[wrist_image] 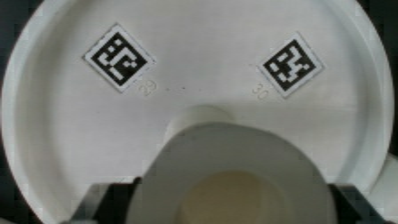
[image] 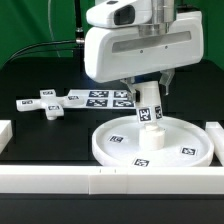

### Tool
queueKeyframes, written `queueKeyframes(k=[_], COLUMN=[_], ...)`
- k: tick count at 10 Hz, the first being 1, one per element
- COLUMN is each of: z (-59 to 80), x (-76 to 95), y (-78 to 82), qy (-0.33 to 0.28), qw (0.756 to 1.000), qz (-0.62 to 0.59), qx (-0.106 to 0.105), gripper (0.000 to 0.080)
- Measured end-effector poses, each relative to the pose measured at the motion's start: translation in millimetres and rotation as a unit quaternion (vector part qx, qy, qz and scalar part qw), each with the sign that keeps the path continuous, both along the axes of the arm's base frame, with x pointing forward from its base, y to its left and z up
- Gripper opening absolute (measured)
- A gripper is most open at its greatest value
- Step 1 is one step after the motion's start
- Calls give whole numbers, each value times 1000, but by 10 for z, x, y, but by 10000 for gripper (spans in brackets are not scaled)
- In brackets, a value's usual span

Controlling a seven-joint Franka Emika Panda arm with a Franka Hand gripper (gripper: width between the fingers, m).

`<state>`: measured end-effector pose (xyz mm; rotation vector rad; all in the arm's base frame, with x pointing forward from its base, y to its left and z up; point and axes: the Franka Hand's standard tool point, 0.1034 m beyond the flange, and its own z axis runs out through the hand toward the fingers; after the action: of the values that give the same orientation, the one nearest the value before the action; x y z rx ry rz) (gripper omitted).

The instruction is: Assemble round table

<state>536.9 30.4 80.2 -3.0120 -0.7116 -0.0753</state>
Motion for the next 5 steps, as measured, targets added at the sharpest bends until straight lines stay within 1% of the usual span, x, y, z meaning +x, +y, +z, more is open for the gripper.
queueKeyframes(k=[1,2,5], z=[0,-1,-1], x=[-1,-2,-9], y=[8,28,91], qy=[2,8,21], qw=[999,993,962], qz=[-34,-119,-271], qx=[3,13,27], gripper=[408,409,409])
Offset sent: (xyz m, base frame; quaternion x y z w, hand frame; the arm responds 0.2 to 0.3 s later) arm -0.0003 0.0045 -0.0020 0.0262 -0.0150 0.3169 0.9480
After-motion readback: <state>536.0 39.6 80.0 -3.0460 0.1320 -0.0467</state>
